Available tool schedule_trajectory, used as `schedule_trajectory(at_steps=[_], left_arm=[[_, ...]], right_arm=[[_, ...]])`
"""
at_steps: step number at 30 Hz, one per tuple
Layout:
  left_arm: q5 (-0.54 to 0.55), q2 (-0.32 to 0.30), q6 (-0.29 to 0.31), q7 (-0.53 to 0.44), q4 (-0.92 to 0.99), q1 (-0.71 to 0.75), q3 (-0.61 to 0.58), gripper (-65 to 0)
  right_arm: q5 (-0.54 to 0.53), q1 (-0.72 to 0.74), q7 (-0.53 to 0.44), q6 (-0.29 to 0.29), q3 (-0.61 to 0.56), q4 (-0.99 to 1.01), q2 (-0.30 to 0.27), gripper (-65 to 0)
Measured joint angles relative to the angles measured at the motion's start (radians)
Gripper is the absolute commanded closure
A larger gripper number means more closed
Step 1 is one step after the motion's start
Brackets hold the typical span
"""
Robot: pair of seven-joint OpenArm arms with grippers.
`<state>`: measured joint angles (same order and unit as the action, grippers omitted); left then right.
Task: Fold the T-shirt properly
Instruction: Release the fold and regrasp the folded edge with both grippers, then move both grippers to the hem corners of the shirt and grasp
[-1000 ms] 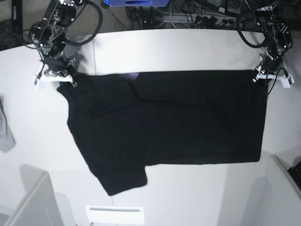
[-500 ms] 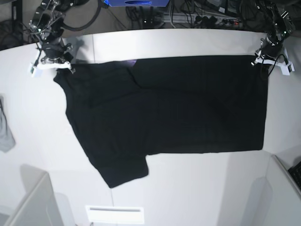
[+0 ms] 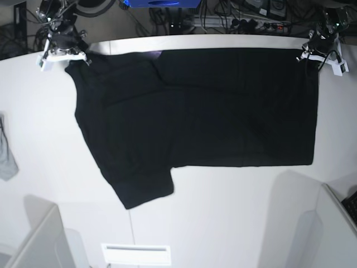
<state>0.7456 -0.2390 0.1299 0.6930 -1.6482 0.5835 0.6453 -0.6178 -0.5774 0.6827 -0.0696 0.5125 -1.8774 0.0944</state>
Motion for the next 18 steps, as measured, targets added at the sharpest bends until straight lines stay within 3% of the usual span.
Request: schedule_trajectory(at_steps=[10,14,15,18], left_arm=[[0.000,0.001,-0.001,0.000,0.002,0.010,0.000,0.0],[0.004,0.001,-0.001,0.000,0.002,0.010,0.000,-22.9],[0.005,0.001,-0.001,-0.001,0.002,0.010,0.000,-29.5],[0.011,0.003,0.001,0.001,0.000,0.003,0.015,-44.6]], right_arm=[[0.001,-0.003,0.001,0.000,0.000,0.000,0.000,-1.8],[0.005,-0.003,0.002,0.000,0.000,0.000,0.000,-30.2],[0.005,-0.003,0.000,0.000,0.000,0.000,0.000,-33.9],[-0.006,-0.006,0.002,0.000,0.029,-0.001,0.003,-34.7]])
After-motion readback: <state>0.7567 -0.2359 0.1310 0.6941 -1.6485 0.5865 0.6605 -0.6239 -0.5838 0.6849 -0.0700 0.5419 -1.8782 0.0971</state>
